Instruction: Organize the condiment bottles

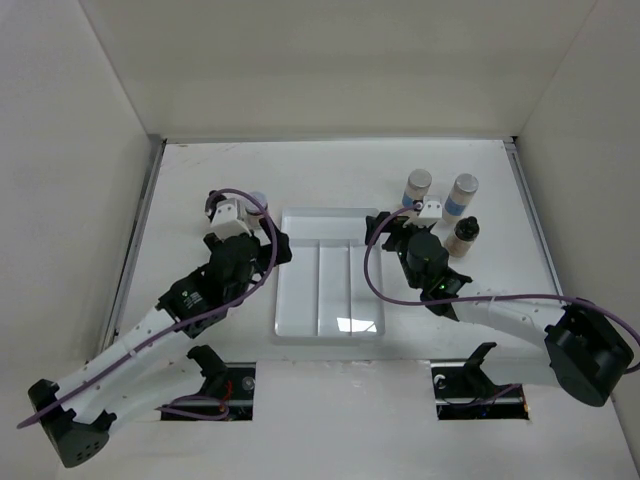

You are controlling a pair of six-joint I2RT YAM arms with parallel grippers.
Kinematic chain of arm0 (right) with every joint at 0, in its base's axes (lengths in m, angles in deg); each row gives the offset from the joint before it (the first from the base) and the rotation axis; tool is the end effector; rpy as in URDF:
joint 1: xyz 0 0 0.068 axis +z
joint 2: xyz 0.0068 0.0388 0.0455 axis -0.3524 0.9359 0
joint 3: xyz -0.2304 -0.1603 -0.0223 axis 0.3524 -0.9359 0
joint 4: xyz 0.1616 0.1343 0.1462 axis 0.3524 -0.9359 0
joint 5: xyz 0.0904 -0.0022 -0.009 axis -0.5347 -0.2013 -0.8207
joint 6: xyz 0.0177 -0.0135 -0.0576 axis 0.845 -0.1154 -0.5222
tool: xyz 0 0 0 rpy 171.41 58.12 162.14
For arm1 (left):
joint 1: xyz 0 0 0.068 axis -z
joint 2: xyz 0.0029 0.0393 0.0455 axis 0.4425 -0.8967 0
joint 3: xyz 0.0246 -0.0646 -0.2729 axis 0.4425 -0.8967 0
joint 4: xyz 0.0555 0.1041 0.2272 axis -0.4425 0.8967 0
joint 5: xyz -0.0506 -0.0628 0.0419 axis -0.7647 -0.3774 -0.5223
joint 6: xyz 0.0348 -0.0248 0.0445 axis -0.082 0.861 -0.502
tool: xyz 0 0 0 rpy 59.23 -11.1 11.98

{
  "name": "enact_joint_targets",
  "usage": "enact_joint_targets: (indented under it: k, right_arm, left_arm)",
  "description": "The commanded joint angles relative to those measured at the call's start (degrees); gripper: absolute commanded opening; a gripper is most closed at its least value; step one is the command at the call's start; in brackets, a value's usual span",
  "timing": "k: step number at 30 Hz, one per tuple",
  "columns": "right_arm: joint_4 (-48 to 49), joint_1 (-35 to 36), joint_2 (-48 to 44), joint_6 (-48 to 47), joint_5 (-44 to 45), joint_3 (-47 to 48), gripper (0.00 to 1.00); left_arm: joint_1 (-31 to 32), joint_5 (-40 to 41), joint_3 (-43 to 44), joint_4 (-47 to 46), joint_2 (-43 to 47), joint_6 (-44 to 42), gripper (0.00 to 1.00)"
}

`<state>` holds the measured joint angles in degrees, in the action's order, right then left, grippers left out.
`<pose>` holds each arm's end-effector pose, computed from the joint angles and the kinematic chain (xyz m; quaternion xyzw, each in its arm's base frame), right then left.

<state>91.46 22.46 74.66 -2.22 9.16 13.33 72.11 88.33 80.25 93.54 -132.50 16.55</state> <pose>0.2092 0.1608 0.2566 0.0406 0.7299 0.1546 0.6646 0.1331 -0.0993 0.3198 -0.1252 0.8088 -0.1750 0.5473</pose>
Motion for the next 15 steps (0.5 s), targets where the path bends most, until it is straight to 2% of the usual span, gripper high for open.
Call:
enact_joint_targets:
  k: [1,8,12,13,14,15]
  right_arm:
    - [3.27,-0.25,-0.28,-0.31,0.74,0.46,1.00]
    - [4.06,-0.25,-1.60,-1.01,0.47,-0.24,1.00]
    - [4.94,-0.25,-0.54,-0.92,-3.48,-0.16,1.00]
    - [4.42,-0.25,-0.11,-1.10,-4.44,0.45,0.85]
    - [3.72,-0.16,0.07,-1.27,-4.71,0.90,0.54]
    - [2.84,0.10,0.25,-1.36,-4.45,1.33,0.33]
  left_arm:
    - [-0.63,4.36,0.34,-0.32,0.55,-1.11,1.00]
    - [0.16,11.65,-2.56,-4.09,4.23,-7.26,1.00]
    - [-0.45,16.32,-3.35,-4.80,6.43,-10.34,1.00]
    - [-0.45,16.41,-3.53,-4.97,6.61,-10.43,1.00]
    - [-0.80,16.23,-3.44,-4.98,6.35,-10.78,1.00]
    - [-1.15,15.80,-3.27,-4.98,5.74,-11.30,0.87]
